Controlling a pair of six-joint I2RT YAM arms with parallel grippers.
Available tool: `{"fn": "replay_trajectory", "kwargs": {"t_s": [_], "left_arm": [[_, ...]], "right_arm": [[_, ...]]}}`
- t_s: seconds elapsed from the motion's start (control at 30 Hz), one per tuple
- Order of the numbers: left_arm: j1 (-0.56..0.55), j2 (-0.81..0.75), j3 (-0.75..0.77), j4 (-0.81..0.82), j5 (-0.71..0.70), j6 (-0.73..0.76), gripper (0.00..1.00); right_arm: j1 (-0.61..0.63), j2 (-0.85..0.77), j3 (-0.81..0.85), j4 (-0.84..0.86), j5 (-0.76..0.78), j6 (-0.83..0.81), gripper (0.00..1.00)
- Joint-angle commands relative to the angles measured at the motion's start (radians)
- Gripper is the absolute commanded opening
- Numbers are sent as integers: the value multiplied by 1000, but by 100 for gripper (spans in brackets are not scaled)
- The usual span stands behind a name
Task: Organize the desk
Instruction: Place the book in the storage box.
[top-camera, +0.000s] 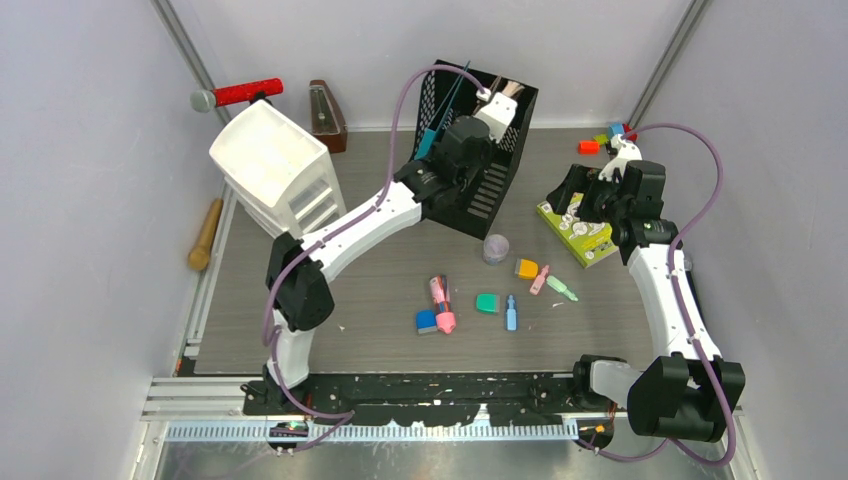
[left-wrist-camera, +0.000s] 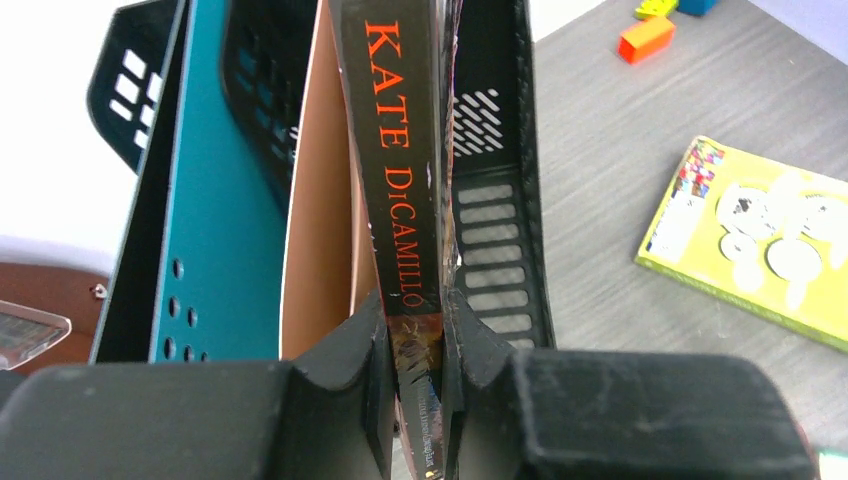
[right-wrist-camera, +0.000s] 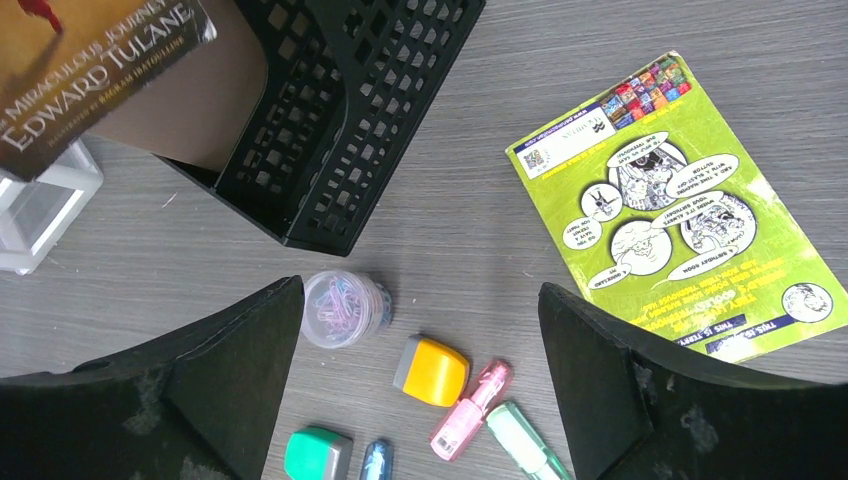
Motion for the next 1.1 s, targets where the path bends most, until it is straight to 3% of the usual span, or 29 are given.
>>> {"fn": "replay_trajectory", "kwargs": {"t_s": [0.0,0.33,0.53,1.07], "left_arm": [[8,34,85,92,-103,-23,0],[5,141,221,88,-100,-22,0],[-10,225,333,29,-177,-3,0],[-16,263,335,72,-148,-103,0]], "right_arm": [[-3,-9,0,37,-20,1,93],[-3,-4,0,38,-27,-1,94],[-3,-4,-2,37,-31,-2,94],[-3,21,7,24,-52,-5,94]]}}
